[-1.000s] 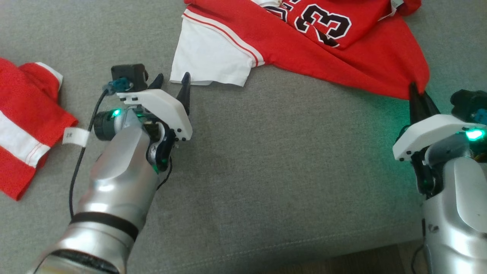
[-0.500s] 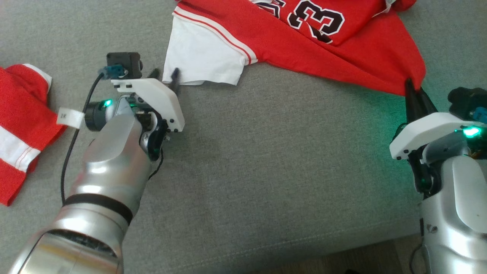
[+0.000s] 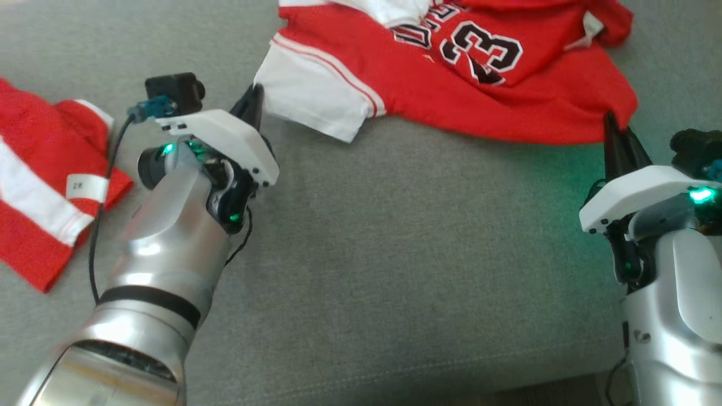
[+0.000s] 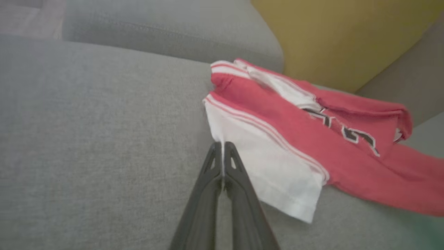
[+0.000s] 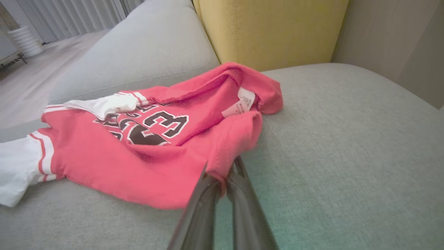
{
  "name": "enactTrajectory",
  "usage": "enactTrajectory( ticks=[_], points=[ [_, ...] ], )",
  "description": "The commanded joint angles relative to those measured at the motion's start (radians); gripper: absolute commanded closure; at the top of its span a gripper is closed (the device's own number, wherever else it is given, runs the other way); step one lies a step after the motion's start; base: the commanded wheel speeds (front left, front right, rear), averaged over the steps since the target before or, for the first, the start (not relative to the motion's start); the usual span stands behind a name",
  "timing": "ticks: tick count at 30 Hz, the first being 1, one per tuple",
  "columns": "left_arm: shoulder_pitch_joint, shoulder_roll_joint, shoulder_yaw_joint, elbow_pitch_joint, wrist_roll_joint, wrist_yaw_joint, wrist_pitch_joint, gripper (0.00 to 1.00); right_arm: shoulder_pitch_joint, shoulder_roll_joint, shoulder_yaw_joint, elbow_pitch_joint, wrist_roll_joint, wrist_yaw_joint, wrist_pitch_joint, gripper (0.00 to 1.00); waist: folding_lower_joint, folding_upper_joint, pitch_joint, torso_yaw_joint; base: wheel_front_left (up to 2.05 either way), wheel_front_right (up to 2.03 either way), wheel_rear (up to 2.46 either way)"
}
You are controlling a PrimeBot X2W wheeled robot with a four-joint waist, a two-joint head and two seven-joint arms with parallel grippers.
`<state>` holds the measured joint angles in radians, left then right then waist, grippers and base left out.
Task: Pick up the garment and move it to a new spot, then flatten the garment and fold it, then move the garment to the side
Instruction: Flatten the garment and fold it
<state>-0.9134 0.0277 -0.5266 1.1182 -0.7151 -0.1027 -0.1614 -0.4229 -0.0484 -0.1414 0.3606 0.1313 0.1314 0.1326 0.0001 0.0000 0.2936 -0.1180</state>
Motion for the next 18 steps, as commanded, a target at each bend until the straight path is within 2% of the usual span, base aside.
enactTrajectory(
  ticks=[1, 7, 13, 15, 18],
  points=[
    [-0.029, 0.022, 0.034, -0.042, -0.014, -0.007, -0.021, 1.00, -0.046, -0.002, 0.022, -0.031, -0.004, -0.001, -0.015, 1.00, -0.0001, 0.0000, -0.030, 0.023, 0.00, 0.00, 0.00],
    [-0.029, 0.024, 0.089, -0.178, -0.143, -0.026, -0.043, 1.00, -0.124, -0.020, 0.060, -0.014, 0.018, -0.001, -0.028, 1.00, -0.0001, 0.0000, -0.140, 0.071, 0.00, 0.00, 0.00],
    [-0.042, 0.062, 0.168, -0.368, -0.257, -0.027, -0.017, 1.00, -0.230, -0.056, 0.099, 0.022, 0.087, -0.001, -0.032, 1.00, -0.0001, 0.0000, -0.238, 0.103, 0.00, 0.00, 0.00],
    [-0.044, 0.077, 0.199, -0.433, -0.287, -0.017, -0.005, 1.00, -0.269, -0.065, 0.110, 0.039, 0.114, -0.001, -0.030, 1.00, -0.0001, 0.0000, -0.266, 0.110, 0.00, 0.00, 0.00],
    [-0.039, 0.092, 0.244, -0.539, -0.328, 0.020, 0.011, 1.00, -0.323, -0.083, 0.147, 0.059, 0.145, -0.001, -0.029, 1.00, -0.0001, 0.0000, -0.307, 0.118, 0.00, 0.00, 0.00]
  ],
)
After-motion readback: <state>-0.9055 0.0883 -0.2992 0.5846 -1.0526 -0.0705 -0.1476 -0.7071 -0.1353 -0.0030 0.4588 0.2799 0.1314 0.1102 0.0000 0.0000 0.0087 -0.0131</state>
